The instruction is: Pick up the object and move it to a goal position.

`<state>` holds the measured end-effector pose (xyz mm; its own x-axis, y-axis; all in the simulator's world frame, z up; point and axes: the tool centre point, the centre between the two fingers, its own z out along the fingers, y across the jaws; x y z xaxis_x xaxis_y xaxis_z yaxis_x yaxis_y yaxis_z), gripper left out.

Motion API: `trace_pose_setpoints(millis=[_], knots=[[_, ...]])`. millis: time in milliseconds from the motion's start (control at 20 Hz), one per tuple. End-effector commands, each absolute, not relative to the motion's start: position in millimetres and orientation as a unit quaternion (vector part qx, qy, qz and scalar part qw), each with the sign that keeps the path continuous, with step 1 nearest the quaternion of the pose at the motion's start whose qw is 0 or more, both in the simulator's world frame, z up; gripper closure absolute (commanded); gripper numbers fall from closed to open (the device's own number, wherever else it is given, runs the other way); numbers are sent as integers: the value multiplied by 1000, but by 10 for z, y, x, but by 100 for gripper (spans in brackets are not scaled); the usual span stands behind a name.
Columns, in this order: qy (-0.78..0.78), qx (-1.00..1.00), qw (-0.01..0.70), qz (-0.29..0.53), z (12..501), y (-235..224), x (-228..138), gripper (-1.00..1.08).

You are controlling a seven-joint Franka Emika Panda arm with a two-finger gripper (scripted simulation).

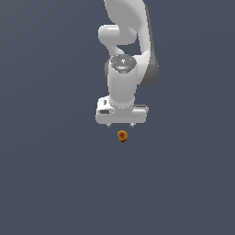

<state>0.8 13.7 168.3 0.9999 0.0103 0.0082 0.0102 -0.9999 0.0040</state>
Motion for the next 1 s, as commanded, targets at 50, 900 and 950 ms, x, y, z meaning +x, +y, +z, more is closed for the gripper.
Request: trace_pose_setpoints(millis=[50, 900, 950], knots=[[5, 1000, 2, 4, 1683, 139, 7, -92], [15, 1000, -9, -6, 1563, 236, -48, -92], [22, 1000, -9, -6, 1533, 236, -54, -92]])
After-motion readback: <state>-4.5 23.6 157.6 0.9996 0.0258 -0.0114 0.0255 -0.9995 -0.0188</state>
